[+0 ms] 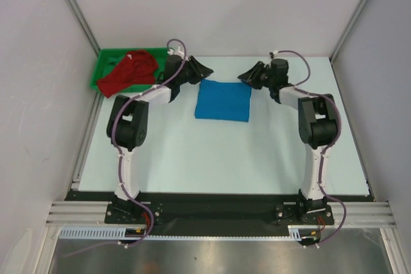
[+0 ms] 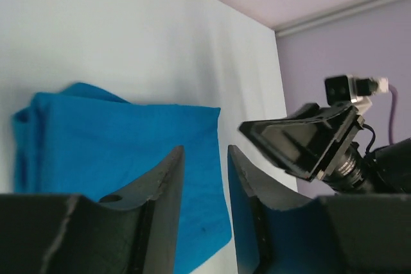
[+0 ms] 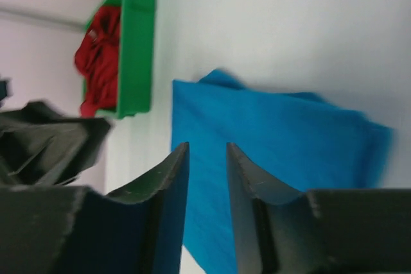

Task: Fold and stack the t-shirts
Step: Fold the tshirt

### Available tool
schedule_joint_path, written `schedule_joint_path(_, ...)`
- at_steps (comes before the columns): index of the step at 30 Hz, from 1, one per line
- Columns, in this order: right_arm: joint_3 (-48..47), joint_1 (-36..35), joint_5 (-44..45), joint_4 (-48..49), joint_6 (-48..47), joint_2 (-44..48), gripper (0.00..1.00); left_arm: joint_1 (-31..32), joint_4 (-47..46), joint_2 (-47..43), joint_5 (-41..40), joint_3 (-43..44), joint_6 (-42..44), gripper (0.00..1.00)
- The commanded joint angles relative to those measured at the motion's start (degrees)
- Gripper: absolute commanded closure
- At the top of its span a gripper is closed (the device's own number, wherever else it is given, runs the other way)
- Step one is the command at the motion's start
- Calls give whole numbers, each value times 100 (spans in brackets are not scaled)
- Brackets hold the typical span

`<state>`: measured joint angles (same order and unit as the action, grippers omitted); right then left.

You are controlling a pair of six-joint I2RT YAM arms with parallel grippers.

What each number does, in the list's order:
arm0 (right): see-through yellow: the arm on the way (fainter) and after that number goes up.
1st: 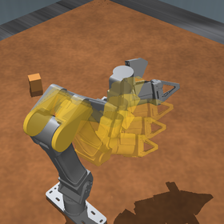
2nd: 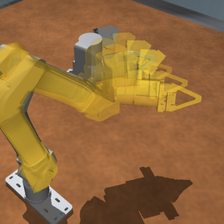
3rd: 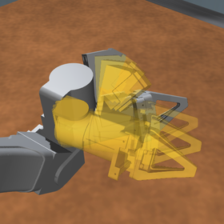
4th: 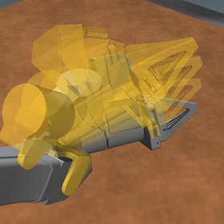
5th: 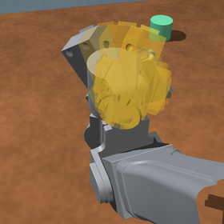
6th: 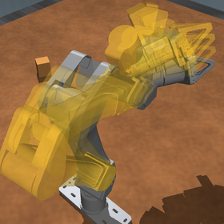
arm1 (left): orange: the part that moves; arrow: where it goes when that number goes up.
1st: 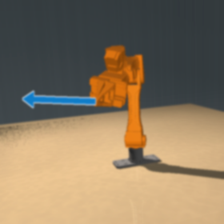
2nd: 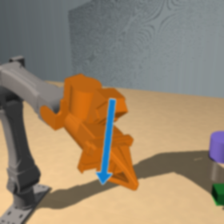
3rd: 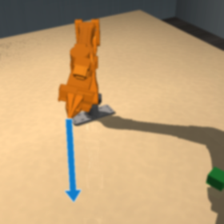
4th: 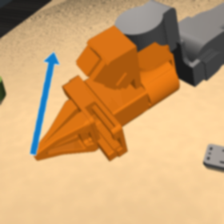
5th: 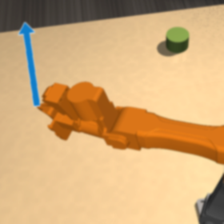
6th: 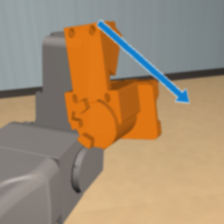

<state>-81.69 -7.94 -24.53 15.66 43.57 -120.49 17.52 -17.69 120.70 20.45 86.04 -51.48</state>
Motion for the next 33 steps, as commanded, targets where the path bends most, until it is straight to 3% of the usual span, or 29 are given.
schedule_joint_path(1,-205,-225,-631,1236,722,-773,67,85,-473,925,688,517,-143,63)
schedule_joint_path(4,-443,-190,-754,1589,1170,-1352,72,-3,-401,1305,618,914,-213,63)
schedule_joint_path(12,-1068,284,-632,887,1145,-2128,75,-459,124,2694,750,2239,-591,63)
schedule_joint_path(20,-1464,680,-763,-149,610,-1725,75,-548,1135,1853,513,2374,331,58)
schedule_joint_path(22,-1289,698,-702,-343,372,-1165,75,-539,1303,1258,452,2164,603,56)
schedule_joint_path(26,-876,637,-710,-949,-111,-65,72,-539,1278,107,416,902,859,56)
schedule_joint_path(29,-35,444,-833,-574,-24,622,69,-381,726,-607,556,-153,623,56)
schedule_joint_path(33,855,-83,-1070,304,387,834,67,-65,-135,-759,889,-1026,289,56)
